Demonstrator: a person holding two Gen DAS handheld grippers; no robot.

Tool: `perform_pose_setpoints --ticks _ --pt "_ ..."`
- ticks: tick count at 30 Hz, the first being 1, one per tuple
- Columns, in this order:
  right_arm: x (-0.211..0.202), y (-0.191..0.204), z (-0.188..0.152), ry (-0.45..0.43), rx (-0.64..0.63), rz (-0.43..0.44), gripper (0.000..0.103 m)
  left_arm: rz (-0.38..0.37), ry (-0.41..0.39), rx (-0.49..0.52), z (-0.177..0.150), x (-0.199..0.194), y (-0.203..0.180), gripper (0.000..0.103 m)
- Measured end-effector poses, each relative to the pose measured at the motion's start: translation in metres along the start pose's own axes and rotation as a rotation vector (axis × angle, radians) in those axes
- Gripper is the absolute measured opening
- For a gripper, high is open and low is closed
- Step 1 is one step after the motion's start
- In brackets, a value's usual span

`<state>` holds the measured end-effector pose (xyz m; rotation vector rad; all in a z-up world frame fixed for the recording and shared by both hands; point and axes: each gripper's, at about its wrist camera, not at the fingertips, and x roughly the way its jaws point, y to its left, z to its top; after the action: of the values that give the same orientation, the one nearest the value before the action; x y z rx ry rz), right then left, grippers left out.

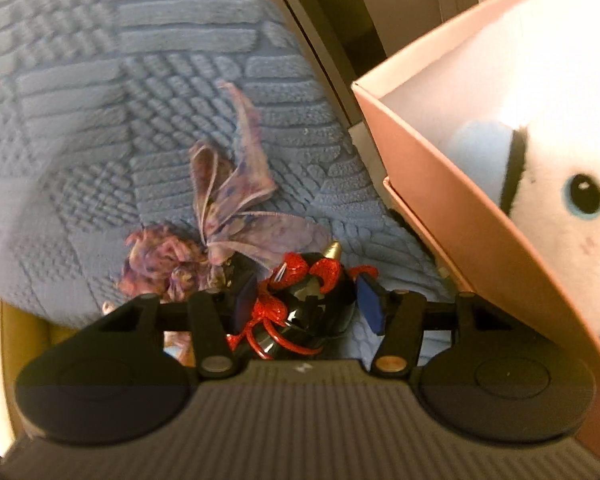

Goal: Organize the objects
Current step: 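Close the left tool on the teddy bear while the right tool grasps the red-and-black toy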

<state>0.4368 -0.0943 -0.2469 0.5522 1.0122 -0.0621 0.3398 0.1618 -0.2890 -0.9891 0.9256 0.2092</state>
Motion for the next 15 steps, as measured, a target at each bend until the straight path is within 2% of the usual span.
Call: perform_pose_setpoints --ticks 4,11,13,15 --pt "-0.019 0.005 -0.011 -0.024 -0.077 -0.028 0.057 0.032 0.019 0.067 -0.002 -0.016 0.015 0.072" --pt "-0.048 0.011 -0.033 -0.065 -0.235 -0.076 0.056 0.079 0.046 0.199 -0.03 -0.045 0.011 0.072" --pt "-0.056 0.008 -0.043 -0.081 -0.282 -0.083 0.047 0.076 0.057 0.22 -0.036 -0.052 0.011 0.072" --pt "-0.059 0.012 -0.038 -0.083 -0.33 -0.089 0.047 0.08 0.067 0.252 -0.043 -0.061 0.012 0.072"
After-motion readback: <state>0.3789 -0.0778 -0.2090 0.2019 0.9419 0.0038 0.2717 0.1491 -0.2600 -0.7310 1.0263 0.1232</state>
